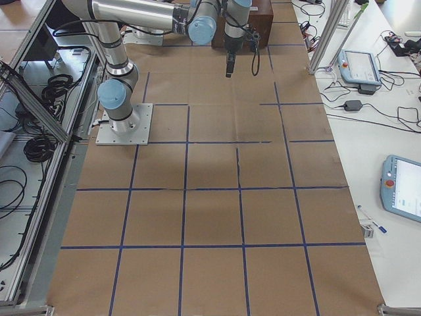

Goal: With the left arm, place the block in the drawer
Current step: 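Release the handle and grasp the yellow cube with the left gripper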

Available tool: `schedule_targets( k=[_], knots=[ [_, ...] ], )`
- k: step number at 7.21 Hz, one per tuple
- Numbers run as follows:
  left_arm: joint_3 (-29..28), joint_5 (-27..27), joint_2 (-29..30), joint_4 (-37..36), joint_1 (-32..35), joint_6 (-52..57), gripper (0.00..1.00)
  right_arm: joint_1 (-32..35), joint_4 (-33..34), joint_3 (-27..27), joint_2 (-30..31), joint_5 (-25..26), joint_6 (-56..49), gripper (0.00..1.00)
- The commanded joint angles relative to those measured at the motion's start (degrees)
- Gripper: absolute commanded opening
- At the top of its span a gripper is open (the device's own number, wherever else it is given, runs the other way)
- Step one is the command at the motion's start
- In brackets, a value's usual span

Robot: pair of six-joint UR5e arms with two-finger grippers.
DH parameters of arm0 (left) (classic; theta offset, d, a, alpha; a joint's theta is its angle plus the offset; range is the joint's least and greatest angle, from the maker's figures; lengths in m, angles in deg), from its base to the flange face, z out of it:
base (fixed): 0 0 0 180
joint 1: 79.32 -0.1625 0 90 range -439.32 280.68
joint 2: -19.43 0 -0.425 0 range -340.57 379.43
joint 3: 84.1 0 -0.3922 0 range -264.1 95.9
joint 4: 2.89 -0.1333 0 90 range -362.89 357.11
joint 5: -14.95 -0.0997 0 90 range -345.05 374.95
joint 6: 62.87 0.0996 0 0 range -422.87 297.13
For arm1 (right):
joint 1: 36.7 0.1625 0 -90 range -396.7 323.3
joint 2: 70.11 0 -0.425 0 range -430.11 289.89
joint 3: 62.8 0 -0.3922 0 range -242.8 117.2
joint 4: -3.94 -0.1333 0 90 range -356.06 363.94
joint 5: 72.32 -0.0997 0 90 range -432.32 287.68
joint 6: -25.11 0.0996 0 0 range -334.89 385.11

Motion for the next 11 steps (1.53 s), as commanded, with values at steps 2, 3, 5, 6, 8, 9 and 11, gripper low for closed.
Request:
schedule_targets(
  k=[2, 3, 5, 6, 8, 9, 11],
  knots=[
    [0.0, -0.1, 2.0, -0.6, 0.4, -0.2, 0.98, 0.0, 0.0, 0.0, 0.0, 0.0, 0.0, 1.0],
    [0.0, -0.4, 2.0, -0.8, 1.1, -0.2, 0.95, 0.0, 0.0, 0.0, 0.0, 0.0, 0.0, 1.0],
    [-0.4, -0.4, 2.1, -1.3, 1.3, -0.2, 0.85, 0.0, -0.1, 0.0, 0.0, 0.0, 0.0, 1.0],
    [-0.8, -0.4, 2.3, -1.6, 1.3, -0.2, 0.85, 0.0, 0.0, 0.0, 0.0, 0.0, 0.0, 1.0],
    [-1.5, -0.5, 3.0, -2.0, 1.3, -0.2, 0.6, 0.0, 0.0, 0.0, 0.0, 0.0, 0.0, 1.0],
    [-2.3, -0.6, 3.1, -2.0, 1.3, -0.3, 0.46, 0.0, 0.0, 0.0, 0.0, 0.0, 0.0, 1.0],
    [-2.6, -0.6, 2.0, -1.5, 1.4, -0.2, 0.32, 0.0, 0.0, 0.0, 0.0, 0.0, 0.0, 1.0]
  ],
)
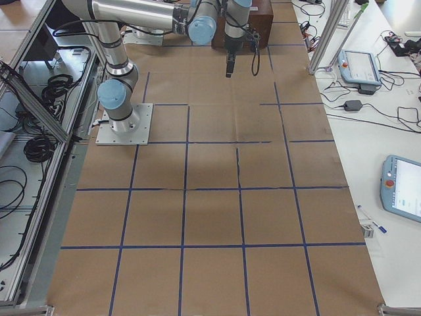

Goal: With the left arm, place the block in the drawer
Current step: 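Carry the yellow cube over the open drawer with the left gripper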

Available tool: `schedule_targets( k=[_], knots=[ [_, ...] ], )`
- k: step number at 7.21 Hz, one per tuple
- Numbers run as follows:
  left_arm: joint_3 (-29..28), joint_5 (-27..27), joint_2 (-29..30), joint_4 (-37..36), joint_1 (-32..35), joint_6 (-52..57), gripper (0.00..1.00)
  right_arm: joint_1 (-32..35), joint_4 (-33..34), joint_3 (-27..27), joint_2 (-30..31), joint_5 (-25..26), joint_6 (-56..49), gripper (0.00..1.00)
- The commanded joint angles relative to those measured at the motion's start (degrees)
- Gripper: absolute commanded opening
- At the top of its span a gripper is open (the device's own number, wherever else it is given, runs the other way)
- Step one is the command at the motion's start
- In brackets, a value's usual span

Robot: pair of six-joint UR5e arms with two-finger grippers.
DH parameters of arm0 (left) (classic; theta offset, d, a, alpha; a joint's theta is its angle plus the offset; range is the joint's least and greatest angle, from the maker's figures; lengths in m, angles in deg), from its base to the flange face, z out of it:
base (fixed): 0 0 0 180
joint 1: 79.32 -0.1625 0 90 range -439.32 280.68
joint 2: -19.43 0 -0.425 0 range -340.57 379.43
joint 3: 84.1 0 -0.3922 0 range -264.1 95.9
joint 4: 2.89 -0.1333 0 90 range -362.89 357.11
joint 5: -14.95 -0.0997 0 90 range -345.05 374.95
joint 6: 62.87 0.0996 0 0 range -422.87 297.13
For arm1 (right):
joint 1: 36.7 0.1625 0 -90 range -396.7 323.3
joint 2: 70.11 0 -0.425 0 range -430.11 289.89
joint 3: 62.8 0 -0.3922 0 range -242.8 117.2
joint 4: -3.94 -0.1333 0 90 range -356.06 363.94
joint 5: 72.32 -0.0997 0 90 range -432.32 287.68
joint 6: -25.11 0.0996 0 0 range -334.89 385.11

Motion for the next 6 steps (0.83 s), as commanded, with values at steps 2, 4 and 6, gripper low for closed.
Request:
schedule_targets(
  k=[2, 4, 6],
  knots=[
    [1.4, 0.0, -5.3, 3.6, -0.1, 0.5, 0.32, 0.0, 0.0, 0.0, 0.0, 0.0, 0.0, 1.0],
    [4.1, -0.3, -14.2, 12.9, -0.5, 0.5, 0.32, 0.0, 0.0, 0.0, 0.0, 0.0, 0.0, 1.0],
    [14.7, -3.0, -25.0, 13.0, -0.2, -0.4, 0.32, 0.0, 0.0, 0.0, 0.0, 0.0, 0.0, 1.0]
  ],
)
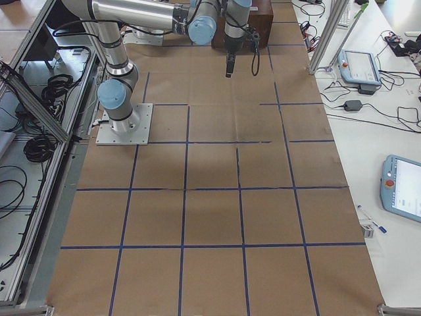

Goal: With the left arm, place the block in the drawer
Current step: 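Carry the yellow cube over the open drawer with the left gripper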

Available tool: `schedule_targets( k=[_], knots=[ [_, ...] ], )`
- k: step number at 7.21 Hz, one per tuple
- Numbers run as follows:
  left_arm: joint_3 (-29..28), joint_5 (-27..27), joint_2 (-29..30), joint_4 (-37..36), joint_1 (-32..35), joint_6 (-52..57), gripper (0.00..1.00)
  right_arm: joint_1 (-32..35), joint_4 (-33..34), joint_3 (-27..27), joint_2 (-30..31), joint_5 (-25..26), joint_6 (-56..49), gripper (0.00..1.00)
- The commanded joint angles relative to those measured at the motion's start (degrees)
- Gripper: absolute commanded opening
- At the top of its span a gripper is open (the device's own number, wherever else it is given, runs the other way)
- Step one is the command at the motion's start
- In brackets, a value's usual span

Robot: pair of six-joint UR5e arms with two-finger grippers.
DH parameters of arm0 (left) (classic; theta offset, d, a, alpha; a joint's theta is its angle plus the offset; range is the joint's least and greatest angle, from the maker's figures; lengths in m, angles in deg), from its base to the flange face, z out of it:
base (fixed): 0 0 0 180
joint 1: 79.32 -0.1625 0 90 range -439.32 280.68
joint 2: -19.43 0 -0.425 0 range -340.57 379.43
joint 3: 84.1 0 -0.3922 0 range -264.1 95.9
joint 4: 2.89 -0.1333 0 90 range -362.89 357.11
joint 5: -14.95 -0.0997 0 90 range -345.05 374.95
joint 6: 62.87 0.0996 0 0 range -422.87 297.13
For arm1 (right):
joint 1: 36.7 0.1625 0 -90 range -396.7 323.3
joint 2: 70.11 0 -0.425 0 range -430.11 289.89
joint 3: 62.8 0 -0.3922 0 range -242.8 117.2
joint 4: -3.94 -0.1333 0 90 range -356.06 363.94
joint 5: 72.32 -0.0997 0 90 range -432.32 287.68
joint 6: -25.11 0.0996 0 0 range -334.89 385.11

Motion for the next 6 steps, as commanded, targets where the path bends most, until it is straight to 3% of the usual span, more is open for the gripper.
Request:
schedule_targets(
  k=[1, 4, 6],
  knots=[
    [12.8, -2.1, -11.8, 0.1, 0.5, -3.1, 0.31, 0.0, 0.0, 0.1, 0.0, 0.0, 0.0, 1.0],
    [28.5, -2.0, -23.3, -2.6, 6.2, -11.9, 0.31, 0.0, -0.1, 0.0, 0.0, 0.0, 0.0, 1.0],
    [33.7, -2.0, -25.2, -7.8, 12.0, -16.2, 0.31, 0.0, 0.0, 0.0, 0.0, 0.0, 0.0, 1.0]
  ],
)
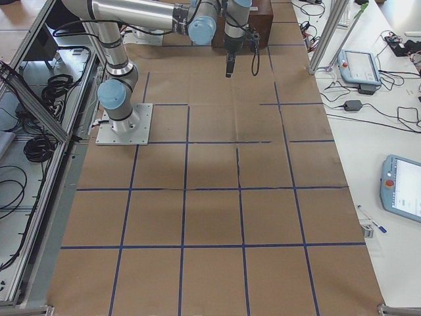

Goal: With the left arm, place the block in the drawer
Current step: 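Carry the yellow cube over the open drawer with the left gripper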

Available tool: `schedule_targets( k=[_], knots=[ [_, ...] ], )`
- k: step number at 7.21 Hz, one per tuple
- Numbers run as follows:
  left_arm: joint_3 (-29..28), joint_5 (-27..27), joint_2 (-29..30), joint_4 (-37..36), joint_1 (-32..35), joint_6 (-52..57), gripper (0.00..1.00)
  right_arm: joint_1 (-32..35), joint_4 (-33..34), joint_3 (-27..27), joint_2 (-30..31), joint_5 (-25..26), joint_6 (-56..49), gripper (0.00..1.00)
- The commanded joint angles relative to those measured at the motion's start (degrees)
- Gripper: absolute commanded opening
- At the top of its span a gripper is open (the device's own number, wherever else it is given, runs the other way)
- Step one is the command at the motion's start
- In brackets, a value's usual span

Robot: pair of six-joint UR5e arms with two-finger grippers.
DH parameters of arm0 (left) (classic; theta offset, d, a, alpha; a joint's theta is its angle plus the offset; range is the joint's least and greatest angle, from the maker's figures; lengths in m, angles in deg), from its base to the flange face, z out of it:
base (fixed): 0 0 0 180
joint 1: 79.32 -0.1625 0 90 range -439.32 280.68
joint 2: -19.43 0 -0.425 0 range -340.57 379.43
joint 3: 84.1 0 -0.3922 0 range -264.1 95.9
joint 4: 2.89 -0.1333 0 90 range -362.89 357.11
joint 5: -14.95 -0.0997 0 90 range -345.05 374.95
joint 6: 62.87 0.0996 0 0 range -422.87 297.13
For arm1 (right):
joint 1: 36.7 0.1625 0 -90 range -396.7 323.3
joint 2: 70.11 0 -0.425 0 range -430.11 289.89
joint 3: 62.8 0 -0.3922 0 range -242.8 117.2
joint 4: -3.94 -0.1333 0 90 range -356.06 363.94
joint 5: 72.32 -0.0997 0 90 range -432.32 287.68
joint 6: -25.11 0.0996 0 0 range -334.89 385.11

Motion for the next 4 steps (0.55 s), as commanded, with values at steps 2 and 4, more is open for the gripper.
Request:
schedule_targets(
  k=[2, 4],
  knots=[
    [5.2, 0.1, -0.4, -3.8, 5.2, -5.1, 0.31, 0.0, 0.0, 0.0, 0.0, 0.0, 0.0, 1.0],
    [5.6, 0.0, 1.4, -4.8, 5.2, -4.7, 0.32, 0.0, 0.0, 0.0, 0.0, 0.0, 0.0, 1.0]
  ],
)
